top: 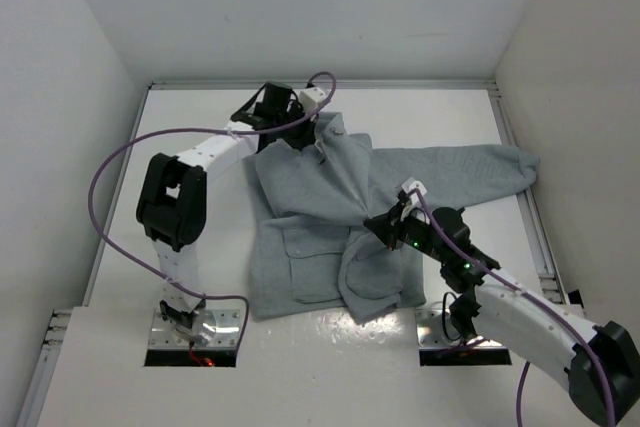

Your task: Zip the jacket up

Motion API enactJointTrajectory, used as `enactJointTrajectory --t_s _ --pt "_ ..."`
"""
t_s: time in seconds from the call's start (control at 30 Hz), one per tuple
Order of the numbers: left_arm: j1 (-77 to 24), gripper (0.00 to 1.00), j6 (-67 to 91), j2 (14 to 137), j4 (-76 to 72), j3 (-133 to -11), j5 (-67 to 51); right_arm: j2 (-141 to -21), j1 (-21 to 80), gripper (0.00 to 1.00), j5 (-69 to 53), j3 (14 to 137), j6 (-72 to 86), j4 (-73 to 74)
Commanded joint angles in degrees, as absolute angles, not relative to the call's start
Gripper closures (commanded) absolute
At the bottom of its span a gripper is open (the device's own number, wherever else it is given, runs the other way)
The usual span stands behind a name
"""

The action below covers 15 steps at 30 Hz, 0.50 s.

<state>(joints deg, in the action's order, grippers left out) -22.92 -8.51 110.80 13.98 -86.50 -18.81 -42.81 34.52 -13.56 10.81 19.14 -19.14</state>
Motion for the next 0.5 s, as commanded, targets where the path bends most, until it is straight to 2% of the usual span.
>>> enactJointTrajectory --t_s 0.0,0.07,0.1,0.2,0.3,0.33,0.37,0.4,0.47 --pt "-11.95 1.0 -14.94 105.3 -4.66 -88.34 4.4 -41.66 35.95 0.95 -20.06 11.51 18.64 -12.83" --pt "-11.95 1.0 -14.94 102.49 -6.42 -87.1 4.39 -43.67 35.69 0.86 -18.47 13.44 18.72 -12.57" --pt "-11.95 1.0 -15.64 101.78 -7.03 -87.1 4.39 -44.29 34.99 0.7 -16.19 13.8 18.98 -11.7" --pt "-12.48 1.0 -17.04 100.73 -6.86 -90.34 6.67 -47.02 32.97 0.38 -16.26 16.87 19.6 -11.16" --pt "-11.87 1.0 -18.1 100.72 -4.84 -94.03 5.81 -47.02 31.99 0.3 -16.7 19.16 18.9 -11.25" --pt "-11.87 0.97 -18.63 100.72 -1.79 -96.57 2.67 -46.85 31.64 0.28 -16.61 19.77 17.85 -11.08" --pt "-11.87 0.83 -18.63 100.72 -0.02 -97.55 1.33 -46.67 31.38 0.26 -16.79 20.56 17.15 -10.81" --pt "-11.87 0.64 -18.63 100.72 1.22 -98.25 0.36 -46.5 31.2 0.22 -16.7 21.0 16.62 -10.46" --pt "-11.87 0.18 -17.85 100.72 5.33 -100.62 -1.05 -45.79 29.81 0.2 -15.91 23.01 14.78 -9.41"
